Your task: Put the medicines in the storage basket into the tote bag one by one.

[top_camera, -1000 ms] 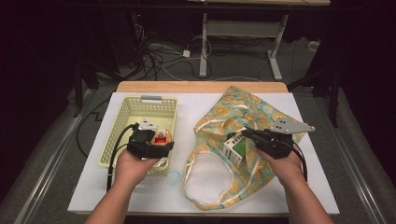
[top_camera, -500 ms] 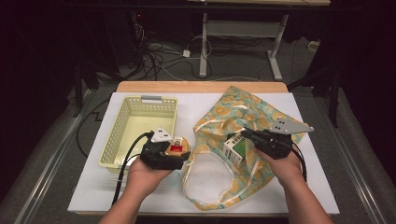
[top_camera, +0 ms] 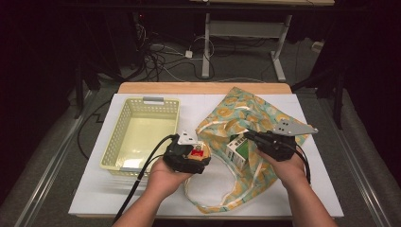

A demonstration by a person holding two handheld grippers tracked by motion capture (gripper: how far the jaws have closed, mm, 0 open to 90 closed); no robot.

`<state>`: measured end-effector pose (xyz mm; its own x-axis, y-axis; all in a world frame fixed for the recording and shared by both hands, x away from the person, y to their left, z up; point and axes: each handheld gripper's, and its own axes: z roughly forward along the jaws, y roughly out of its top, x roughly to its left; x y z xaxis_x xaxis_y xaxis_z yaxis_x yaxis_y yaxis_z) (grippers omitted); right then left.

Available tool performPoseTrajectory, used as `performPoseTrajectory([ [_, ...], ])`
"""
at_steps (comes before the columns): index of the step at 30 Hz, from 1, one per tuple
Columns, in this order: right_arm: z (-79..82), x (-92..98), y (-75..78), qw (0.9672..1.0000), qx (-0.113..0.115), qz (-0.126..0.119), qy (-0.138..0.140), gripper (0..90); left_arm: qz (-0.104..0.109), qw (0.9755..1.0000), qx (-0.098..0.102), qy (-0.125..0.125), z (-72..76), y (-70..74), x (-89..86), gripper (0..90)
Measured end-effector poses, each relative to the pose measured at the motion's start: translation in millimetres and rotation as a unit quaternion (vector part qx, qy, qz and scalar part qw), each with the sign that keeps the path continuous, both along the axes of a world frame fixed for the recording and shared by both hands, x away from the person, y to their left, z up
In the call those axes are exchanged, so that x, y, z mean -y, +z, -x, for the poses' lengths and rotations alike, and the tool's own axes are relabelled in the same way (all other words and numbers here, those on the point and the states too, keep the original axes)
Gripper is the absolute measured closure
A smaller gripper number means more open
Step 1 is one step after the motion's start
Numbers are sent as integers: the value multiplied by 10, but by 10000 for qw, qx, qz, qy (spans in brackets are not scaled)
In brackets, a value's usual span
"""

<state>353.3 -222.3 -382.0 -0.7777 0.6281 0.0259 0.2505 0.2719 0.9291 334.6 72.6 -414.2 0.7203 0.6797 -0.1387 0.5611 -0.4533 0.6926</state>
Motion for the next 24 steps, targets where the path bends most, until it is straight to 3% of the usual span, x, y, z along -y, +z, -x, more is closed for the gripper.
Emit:
performPoseTrajectory([
  [8,-3,-11,-1,10000,-1,-1,14,900,-172,9998,-37,14,-240,-71,260,191],
  [24,-40,4,-26,10000,-43,-42,-25,900,-111,9991,-14,417,-681,-190,585,190],
])
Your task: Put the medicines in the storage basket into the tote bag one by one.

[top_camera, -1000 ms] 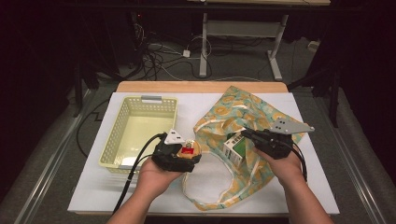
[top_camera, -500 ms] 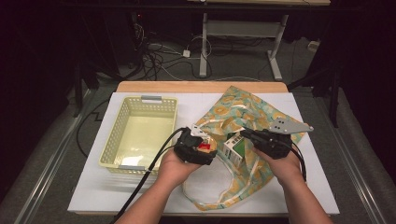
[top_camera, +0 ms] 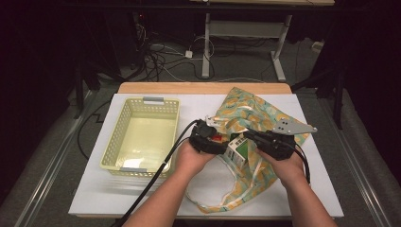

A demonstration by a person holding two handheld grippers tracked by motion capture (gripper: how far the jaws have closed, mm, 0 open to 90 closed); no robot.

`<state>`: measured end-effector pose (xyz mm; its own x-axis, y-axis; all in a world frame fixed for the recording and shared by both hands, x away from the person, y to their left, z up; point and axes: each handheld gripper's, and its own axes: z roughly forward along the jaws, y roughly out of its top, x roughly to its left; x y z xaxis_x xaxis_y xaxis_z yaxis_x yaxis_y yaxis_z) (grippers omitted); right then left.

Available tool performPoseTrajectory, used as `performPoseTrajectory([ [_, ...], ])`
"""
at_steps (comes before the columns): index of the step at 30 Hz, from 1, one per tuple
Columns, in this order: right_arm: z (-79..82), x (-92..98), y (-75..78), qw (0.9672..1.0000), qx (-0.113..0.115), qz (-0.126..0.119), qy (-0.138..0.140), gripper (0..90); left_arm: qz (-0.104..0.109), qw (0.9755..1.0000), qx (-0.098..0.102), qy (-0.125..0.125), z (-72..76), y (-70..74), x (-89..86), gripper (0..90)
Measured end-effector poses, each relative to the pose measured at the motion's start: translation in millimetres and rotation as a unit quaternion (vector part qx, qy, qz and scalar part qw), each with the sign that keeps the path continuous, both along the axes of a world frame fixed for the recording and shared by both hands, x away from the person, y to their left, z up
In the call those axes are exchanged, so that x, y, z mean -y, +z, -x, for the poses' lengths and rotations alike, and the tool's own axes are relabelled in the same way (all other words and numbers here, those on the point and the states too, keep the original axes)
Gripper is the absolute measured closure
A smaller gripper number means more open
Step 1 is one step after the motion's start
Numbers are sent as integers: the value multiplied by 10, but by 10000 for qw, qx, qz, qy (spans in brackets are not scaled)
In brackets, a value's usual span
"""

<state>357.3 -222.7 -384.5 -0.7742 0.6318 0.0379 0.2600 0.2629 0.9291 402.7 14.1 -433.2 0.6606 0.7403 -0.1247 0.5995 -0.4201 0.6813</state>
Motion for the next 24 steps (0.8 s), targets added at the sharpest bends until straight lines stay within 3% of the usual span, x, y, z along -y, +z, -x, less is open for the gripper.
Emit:
performPoseTrajectory([
  [9,-26,7,-23,10000,-41,-6,-39,900,-314,9994,-73,99,-250,-150,136,188],
  [24,-30,-7,-36,10000,-41,-3,-38,900,-358,9993,-60,75,-427,-227,330,187],
])
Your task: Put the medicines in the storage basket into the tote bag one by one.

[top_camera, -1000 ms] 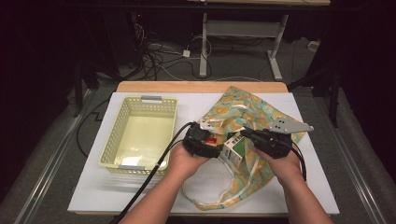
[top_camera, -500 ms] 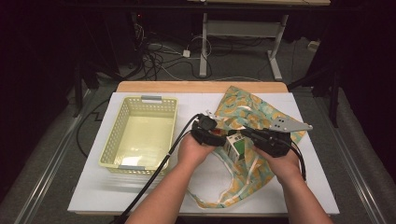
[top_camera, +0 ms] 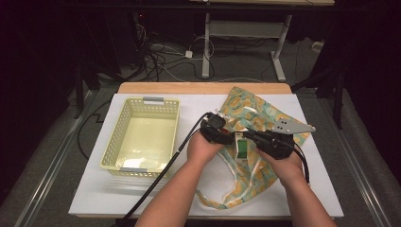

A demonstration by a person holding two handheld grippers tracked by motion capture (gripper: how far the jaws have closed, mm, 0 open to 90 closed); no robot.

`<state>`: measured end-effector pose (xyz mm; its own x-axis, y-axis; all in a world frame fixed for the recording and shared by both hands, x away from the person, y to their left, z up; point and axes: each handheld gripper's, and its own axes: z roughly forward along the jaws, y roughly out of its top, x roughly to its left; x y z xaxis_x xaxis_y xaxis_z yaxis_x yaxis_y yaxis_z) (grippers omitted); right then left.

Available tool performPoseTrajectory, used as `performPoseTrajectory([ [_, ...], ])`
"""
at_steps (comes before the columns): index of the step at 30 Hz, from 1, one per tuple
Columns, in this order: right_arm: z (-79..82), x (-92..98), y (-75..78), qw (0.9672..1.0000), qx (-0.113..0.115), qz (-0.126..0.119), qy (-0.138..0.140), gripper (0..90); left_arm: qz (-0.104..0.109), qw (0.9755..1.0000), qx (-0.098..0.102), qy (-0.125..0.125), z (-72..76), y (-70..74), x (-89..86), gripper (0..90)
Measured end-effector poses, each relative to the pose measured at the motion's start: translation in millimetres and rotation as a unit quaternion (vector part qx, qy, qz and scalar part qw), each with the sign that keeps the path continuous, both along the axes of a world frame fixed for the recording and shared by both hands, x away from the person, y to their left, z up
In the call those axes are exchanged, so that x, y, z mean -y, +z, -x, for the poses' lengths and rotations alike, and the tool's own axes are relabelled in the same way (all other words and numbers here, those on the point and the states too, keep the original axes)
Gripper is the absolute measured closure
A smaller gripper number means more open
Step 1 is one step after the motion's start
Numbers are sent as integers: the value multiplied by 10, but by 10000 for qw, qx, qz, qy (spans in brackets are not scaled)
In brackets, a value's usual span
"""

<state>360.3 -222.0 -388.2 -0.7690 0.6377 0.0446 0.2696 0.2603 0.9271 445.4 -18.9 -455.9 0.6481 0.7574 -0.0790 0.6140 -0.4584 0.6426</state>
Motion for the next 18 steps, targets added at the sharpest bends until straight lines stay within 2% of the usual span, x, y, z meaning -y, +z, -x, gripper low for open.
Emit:
performPoseTrajectory([
  [4,3,6,-1,10000,-12,6,-9,900,17,10000,15,-10,13,-12,30,184],
  [8,1,14,-4,10000,-23,2,3,900,-11,9999,-152,-27,38,-16,14,164],
  [10,3,14,-6,10000,-12,25,18,900,114,9997,-166,-111,88,-5,-35,119],
  [14,2,16,-5,10000,-5,30,13,900,268,9995,-138,-70,214,21,-142,118],
  [18,6,4,-8,10000,-8,53,32,900,485,9987,-64,-120,402,77,-241,118],
])
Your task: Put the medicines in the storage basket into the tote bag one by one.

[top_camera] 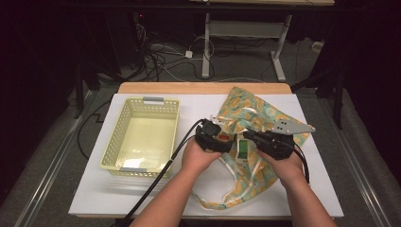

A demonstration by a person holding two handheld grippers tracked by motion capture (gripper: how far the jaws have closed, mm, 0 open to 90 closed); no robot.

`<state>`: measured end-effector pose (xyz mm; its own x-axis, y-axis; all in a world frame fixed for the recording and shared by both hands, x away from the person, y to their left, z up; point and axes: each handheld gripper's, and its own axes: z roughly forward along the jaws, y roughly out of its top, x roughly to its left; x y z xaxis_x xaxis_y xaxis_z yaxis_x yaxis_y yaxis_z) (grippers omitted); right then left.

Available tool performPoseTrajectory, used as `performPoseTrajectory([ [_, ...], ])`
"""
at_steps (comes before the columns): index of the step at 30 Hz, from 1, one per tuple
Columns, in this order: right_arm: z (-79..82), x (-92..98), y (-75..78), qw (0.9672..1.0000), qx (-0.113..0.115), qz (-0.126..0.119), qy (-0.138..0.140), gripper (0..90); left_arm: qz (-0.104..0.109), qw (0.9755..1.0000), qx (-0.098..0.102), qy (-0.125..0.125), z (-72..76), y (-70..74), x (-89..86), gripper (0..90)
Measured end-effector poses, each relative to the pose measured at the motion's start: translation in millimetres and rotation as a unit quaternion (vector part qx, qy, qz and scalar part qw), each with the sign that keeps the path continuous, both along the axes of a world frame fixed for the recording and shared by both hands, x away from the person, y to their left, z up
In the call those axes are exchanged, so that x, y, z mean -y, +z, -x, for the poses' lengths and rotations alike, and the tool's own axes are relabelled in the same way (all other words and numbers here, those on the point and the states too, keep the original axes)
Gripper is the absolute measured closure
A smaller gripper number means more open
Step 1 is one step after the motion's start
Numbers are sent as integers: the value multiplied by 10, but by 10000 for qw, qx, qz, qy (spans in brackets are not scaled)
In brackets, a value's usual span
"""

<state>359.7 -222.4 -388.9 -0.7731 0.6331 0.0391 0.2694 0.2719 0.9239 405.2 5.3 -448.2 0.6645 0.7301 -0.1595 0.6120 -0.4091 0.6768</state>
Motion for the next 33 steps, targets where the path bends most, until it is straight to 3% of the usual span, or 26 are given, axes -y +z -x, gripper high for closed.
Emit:
performPoseTrajectory([
  [6,11,-9,-3,10000,-1,28,-12,900,280,9991,147,-296,375,28,-131,122],
  [11,16,-14,-8,10000,-8,38,-19,900,164,9980,6,-617,612,-86,-153,140],
  [18,23,-29,-25,10000,-27,87,2,900,129,9979,-72,-627,693,-216,-94,108],
  [21,31,-23,-25,9999,-34,97,5,900,58,9980,-29,-636,731,-209,-94,109],
  [27,41,12,-18,10000,-37,76,-15,900,220,9977,212,-599,1021,-84,-348,148],
  [29,40,14,-24,9999,-36,93,-16,900,178,9981,275,-529,1131,-57,-480,148],
  [33,46,-7,-28,9999,-28,110,-2,900,180,9991,145,-345,1339,-50,-721,149],
])
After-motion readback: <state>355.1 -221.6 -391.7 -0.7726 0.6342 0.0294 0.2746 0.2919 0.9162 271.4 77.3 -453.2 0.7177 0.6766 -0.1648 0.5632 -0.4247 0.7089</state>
